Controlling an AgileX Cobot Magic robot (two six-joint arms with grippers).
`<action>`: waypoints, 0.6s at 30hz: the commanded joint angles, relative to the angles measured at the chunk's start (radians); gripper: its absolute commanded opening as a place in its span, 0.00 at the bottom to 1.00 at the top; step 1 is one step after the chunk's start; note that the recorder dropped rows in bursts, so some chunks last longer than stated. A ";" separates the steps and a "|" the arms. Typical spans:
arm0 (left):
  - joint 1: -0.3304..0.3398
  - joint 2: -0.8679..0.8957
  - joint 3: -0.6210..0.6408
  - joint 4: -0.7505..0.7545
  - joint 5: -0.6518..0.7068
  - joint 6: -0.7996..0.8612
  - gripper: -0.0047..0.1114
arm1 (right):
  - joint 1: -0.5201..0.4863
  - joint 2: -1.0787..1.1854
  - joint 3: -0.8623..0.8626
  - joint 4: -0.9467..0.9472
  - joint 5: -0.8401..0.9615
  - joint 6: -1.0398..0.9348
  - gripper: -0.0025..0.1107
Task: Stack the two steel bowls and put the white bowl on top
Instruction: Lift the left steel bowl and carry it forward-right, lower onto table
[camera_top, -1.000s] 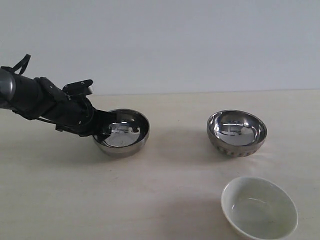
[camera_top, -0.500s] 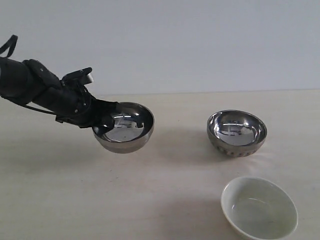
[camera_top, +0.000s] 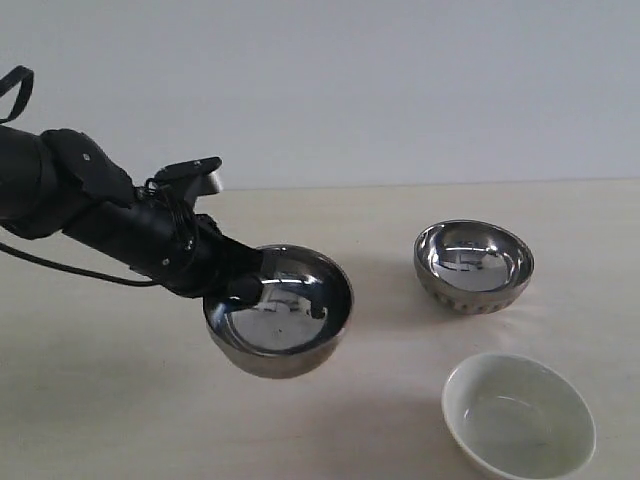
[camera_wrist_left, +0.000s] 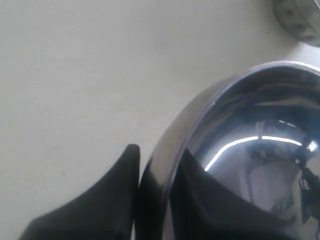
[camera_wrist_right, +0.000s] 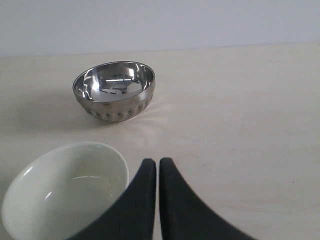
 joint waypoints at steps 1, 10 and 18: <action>-0.080 -0.026 0.044 -0.007 -0.037 0.013 0.07 | -0.005 -0.006 0.000 0.000 -0.001 -0.006 0.02; -0.183 -0.024 0.111 -0.143 -0.102 0.116 0.07 | -0.005 -0.006 0.000 0.000 -0.001 -0.006 0.02; -0.190 -0.016 0.197 -0.311 -0.182 0.264 0.07 | -0.005 -0.006 0.000 0.000 -0.001 -0.006 0.02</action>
